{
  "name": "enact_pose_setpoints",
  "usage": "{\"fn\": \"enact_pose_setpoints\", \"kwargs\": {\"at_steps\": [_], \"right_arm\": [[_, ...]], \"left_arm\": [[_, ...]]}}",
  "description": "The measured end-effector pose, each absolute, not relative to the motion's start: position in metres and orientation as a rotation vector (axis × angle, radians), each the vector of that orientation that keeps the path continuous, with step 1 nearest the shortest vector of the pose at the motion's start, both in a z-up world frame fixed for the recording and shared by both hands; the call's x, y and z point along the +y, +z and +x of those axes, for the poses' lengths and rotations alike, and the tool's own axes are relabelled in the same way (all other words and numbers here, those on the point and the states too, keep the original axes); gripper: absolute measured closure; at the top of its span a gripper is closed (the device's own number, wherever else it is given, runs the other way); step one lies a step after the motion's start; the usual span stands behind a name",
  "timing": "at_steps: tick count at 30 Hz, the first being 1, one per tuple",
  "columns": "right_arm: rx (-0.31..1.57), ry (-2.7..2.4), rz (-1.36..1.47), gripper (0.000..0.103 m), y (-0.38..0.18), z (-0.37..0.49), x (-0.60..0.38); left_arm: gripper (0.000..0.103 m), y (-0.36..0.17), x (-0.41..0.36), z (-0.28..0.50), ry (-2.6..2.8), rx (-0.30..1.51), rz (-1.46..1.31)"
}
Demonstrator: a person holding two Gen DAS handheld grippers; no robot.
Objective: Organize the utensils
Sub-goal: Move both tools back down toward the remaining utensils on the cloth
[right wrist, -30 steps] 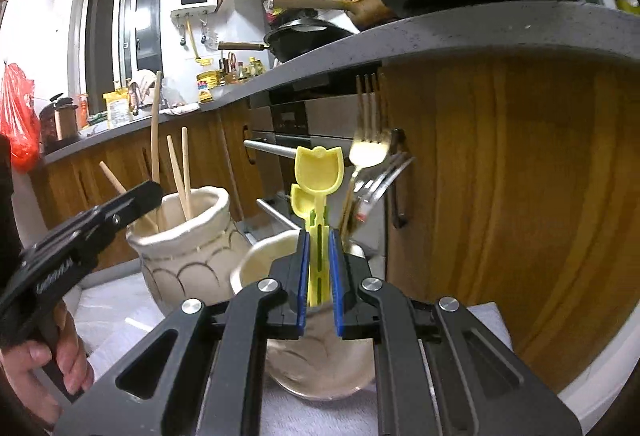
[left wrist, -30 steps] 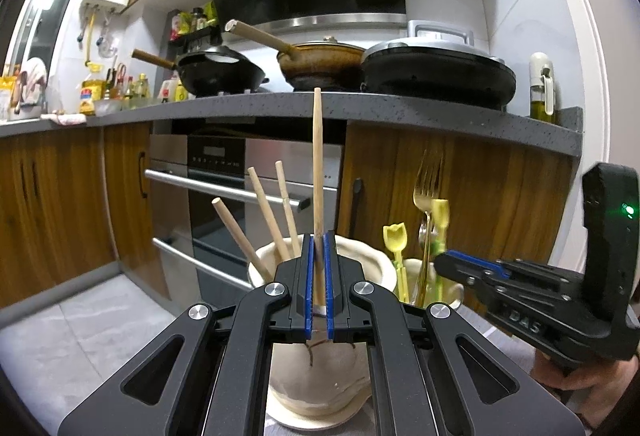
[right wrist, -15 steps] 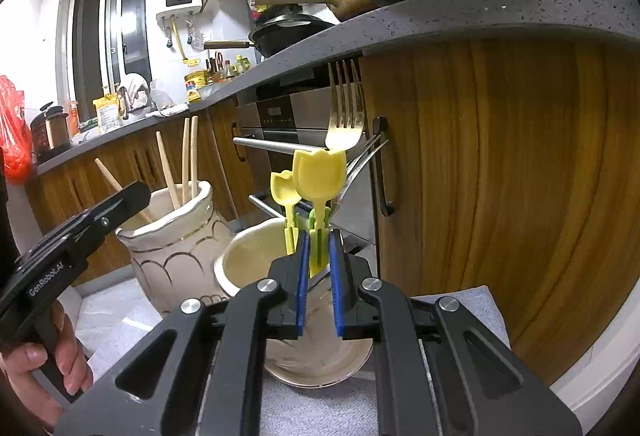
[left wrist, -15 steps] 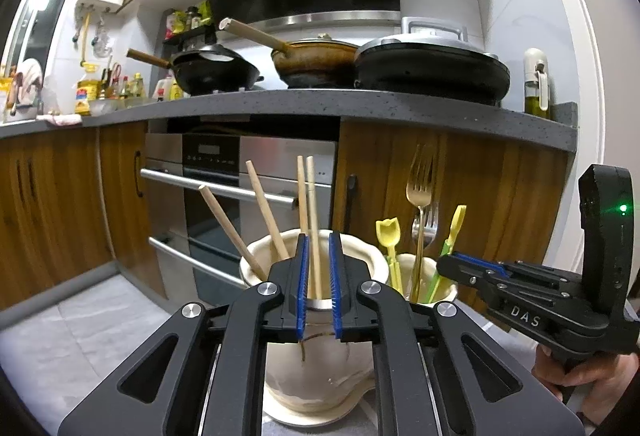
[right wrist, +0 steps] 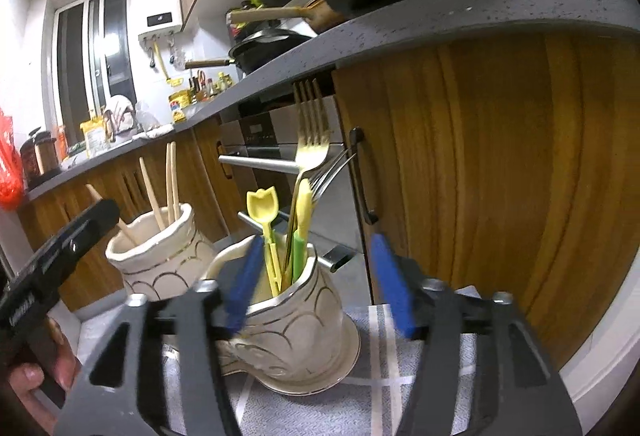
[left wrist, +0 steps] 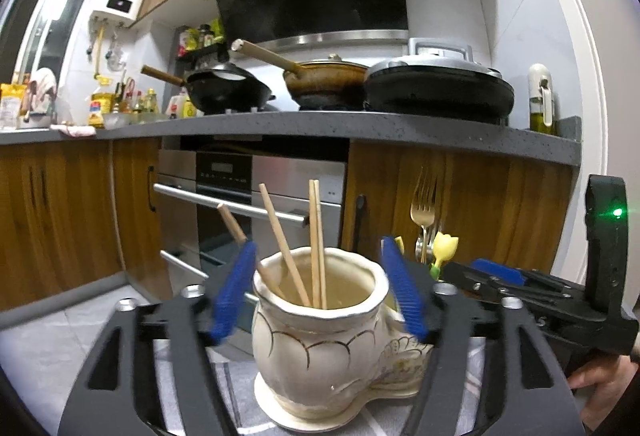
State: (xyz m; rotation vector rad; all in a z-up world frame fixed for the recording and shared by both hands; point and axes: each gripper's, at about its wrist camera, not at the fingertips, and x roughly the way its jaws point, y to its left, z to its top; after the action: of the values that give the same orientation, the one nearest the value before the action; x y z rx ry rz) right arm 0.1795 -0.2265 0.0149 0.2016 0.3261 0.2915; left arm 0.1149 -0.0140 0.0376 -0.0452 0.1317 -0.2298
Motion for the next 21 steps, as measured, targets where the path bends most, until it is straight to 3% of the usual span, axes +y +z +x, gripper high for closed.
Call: {"fn": "enact_pose_setpoints", "kwargs": {"at_steps": [4,5,21], "right_arm": [[0.288,0.275,0.2,0.007,0.02,0.16,-0.235],[0.283,0.271,0.198,0.005,0.021,0.156,-0.236],[0.444,0.347,0.108,0.005,-0.01,0.088,-0.228]], "left_arm": [[0.015,0.036,-0.018,0.104,-0.203,0.136,-0.04],[0.01,0.035,-0.019,0.1,-0.191,0.134,-0.031],[0.005,0.016,-0.007,0.025,-0.133,0.226,-0.047]]}}
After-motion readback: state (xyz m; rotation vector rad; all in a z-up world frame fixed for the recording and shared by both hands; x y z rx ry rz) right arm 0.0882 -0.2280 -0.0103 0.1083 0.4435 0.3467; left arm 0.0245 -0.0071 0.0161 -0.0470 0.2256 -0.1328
